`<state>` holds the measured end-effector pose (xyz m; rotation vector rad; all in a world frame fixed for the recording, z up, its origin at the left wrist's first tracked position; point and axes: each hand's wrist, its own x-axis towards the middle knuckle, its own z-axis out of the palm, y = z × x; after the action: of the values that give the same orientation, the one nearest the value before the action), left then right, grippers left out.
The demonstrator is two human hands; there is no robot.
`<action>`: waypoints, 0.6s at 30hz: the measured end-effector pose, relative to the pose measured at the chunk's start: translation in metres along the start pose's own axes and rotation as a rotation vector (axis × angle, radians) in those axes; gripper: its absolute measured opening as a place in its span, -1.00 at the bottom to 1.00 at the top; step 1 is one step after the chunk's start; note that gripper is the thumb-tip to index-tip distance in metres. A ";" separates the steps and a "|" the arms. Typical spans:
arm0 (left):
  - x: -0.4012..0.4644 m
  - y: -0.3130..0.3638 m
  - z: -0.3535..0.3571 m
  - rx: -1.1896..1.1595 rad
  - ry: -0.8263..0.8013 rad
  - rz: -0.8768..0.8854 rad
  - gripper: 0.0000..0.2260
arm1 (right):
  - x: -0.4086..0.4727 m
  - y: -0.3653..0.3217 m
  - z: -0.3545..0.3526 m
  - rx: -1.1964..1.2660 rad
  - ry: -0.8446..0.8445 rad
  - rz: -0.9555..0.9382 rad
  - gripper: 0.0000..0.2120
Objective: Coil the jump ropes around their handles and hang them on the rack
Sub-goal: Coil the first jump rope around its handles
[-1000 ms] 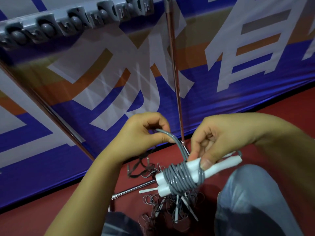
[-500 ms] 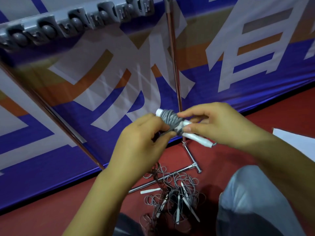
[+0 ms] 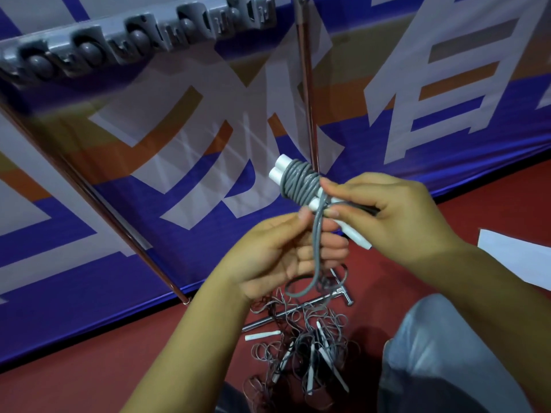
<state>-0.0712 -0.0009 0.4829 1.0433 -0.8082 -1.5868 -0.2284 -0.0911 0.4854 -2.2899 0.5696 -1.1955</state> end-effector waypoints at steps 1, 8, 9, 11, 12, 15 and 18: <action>0.002 0.000 0.001 -0.050 -0.071 -0.041 -0.70 | 0.000 -0.001 0.000 0.003 -0.001 -0.012 -0.64; 0.006 -0.010 -0.003 -0.483 -0.365 -0.086 -0.70 | 0.001 -0.002 0.000 0.090 -0.038 0.043 -0.63; 0.007 -0.011 -0.001 -0.438 -0.361 -0.079 -0.77 | 0.001 -0.003 -0.001 0.103 -0.045 0.065 -0.62; 0.005 -0.009 -0.003 -0.293 -0.231 -0.053 -0.84 | 0.000 -0.004 -0.001 0.175 -0.060 0.167 -0.61; 0.002 -0.008 -0.005 -0.240 -0.158 -0.028 -0.81 | -0.001 -0.005 -0.002 0.243 -0.066 0.236 -0.63; -0.011 -0.002 -0.007 -0.071 -0.018 0.073 -0.72 | -0.006 -0.009 0.001 0.486 -0.046 0.395 -0.67; -0.023 0.001 -0.005 0.057 0.049 0.179 -0.79 | -0.009 -0.014 0.004 0.665 -0.011 0.496 -0.69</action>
<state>-0.0642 0.0207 0.4874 1.0175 -0.8925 -1.3888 -0.2278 -0.0738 0.4856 -1.4834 0.5801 -0.9371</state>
